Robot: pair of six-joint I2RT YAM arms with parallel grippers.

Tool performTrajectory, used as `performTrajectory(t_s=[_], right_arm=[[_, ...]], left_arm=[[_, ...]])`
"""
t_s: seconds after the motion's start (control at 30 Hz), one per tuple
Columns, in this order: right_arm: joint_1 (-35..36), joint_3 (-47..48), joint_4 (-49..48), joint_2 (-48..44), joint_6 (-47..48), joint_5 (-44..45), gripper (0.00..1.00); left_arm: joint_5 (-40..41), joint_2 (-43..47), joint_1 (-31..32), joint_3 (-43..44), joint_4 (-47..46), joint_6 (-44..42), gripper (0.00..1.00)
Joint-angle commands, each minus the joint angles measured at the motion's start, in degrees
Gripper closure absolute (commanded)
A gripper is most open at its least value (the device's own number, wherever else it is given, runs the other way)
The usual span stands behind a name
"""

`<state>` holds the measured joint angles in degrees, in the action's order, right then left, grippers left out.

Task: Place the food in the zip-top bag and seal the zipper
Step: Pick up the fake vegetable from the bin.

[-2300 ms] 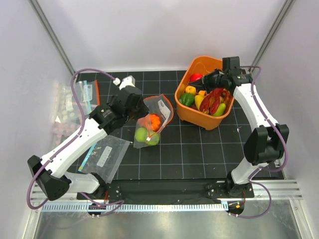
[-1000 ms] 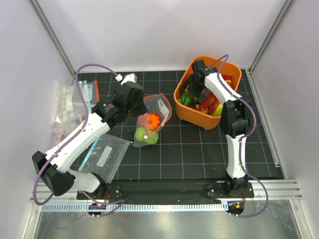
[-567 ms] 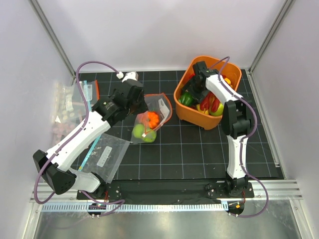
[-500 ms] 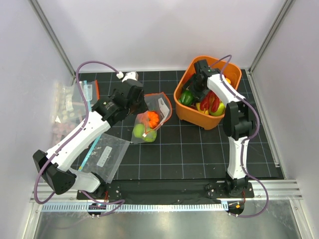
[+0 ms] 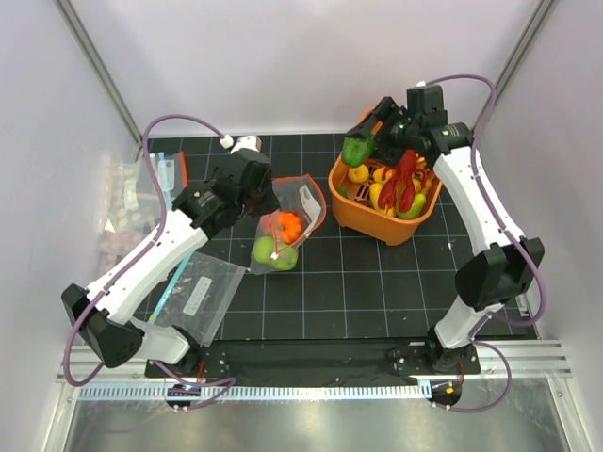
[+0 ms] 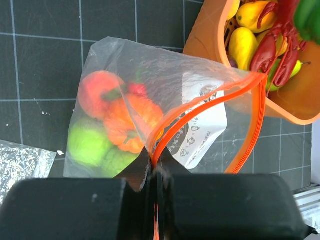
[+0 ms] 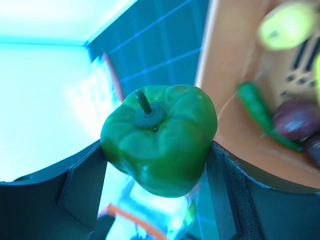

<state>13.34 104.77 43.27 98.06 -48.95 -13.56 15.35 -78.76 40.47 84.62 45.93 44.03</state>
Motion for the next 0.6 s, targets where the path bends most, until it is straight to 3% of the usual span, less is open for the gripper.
performTrajectory(t_s=[0.0, 0.2, 0.57], right_arm=[[0.28, -3.69, -5.72, -4.27, -0.71, -9.81, 0.83], [2.12, -6.42, -6.62, -9.81, -2.91, -13.59, 0.94], [11.35, -14.76, -15.47, -17.46, -7.21, -9.73, 0.99]], left_arm=[[-0.50, 0.63, -0.30, 4.58, 0.12, -1.32, 0.98], [-0.85, -0.78, -0.39, 5.99, 0.47, -1.14, 0.96], [-4.54, -4.12, -1.79, 9.78, 1.27, -3.78, 0.97]])
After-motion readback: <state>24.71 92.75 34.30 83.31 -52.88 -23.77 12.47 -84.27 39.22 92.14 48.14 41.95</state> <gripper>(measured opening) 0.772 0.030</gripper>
